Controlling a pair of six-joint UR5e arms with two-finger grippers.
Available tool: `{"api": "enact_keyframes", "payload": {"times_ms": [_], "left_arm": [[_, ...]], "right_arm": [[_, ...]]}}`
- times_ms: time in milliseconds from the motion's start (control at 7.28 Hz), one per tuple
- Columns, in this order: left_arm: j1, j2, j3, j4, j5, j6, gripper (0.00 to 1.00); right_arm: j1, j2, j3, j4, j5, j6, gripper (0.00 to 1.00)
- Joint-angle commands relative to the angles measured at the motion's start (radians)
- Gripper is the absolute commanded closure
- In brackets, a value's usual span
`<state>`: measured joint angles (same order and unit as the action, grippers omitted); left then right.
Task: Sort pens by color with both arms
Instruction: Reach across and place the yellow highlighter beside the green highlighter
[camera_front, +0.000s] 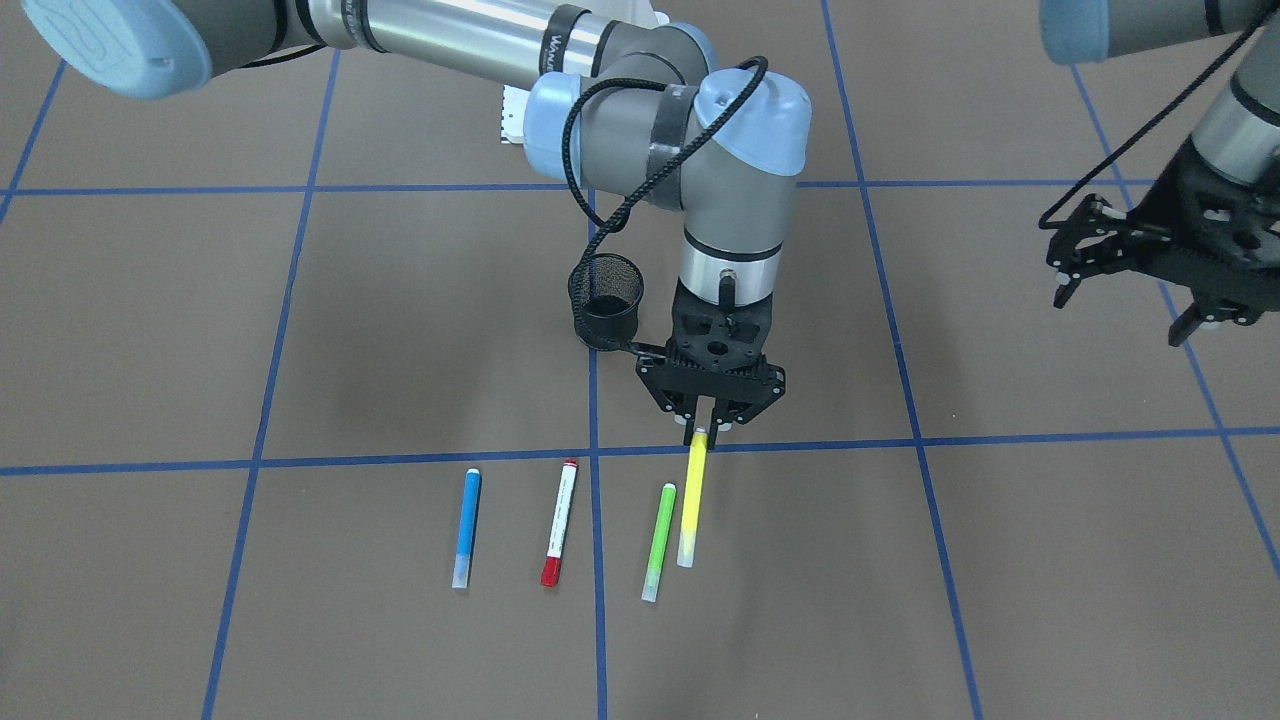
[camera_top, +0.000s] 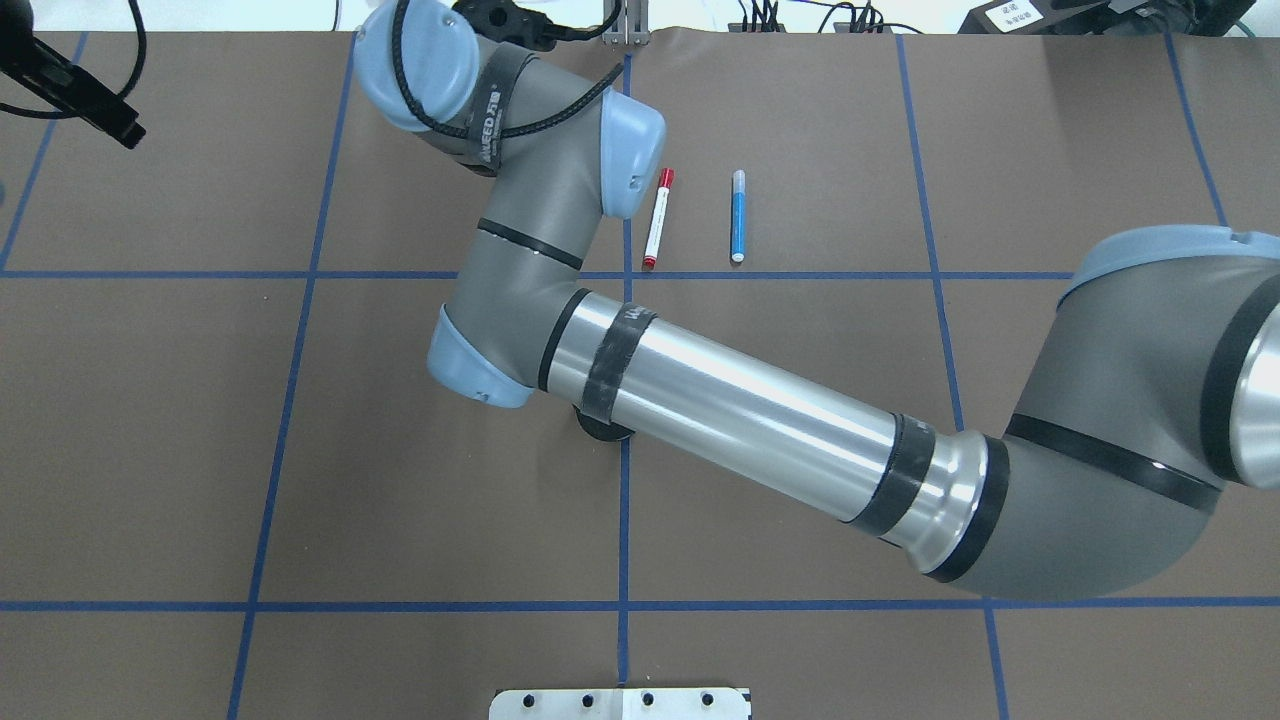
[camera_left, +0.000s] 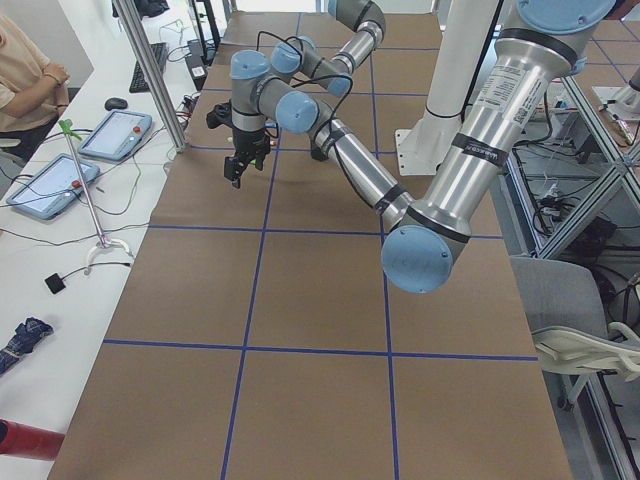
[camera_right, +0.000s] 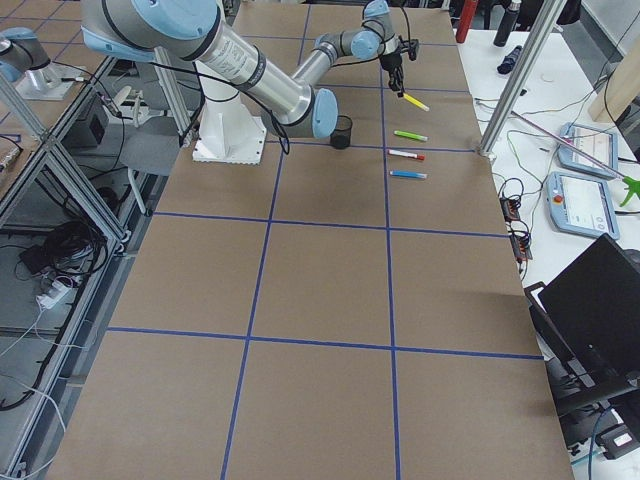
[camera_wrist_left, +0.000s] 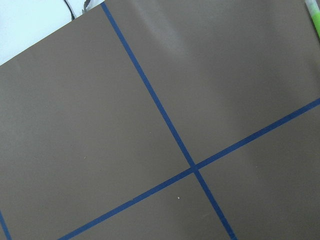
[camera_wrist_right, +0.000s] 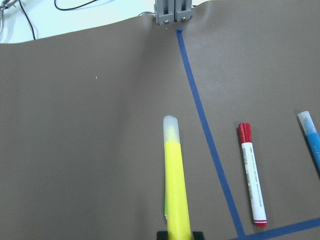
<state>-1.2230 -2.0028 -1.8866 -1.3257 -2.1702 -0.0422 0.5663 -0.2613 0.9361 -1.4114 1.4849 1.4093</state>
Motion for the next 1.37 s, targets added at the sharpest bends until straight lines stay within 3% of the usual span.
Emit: {"api": "enact_keyframes", "payload": {"times_ms": [0,137,275,412,687,824,1236], "left_arm": [[-0.055,0.001,0.035,-0.001,-0.033,0.067,0.0],[-0.055,0.001,0.035,0.0,-0.033,0.068,0.0],[-0.055,0.003,0.037,0.0,-0.033,0.068,0.0],[-0.055,0.003,0.037,0.0,-0.033,0.068,0.0],[-0.055,0.003,0.035,0.0,-0.033,0.068,0.0],[-0.055,0.003,0.034,0.002,-0.033,0.067,0.0],[-0.055,0.003,0.032,0.002,-0.033,0.067,0.0]], "right_arm": [[-0.067,0.062,-0.198,0.129,-0.218,0.016,1.0],[-0.081,0.066,-0.245,0.144,-0.292,0.013,1.0],[-0.082,0.074,-0.264,0.149,-0.313,0.01,0.99],[-0.083,0.089,-0.279,0.149,-0.322,0.008,0.83],[-0.085,0.097,-0.29,0.151,-0.327,0.008,0.67],[-0.085,0.1,-0.289,0.151,-0.328,0.008,0.56],[-0.082,0.1,-0.275,0.151,-0.328,0.007,0.02]]}}
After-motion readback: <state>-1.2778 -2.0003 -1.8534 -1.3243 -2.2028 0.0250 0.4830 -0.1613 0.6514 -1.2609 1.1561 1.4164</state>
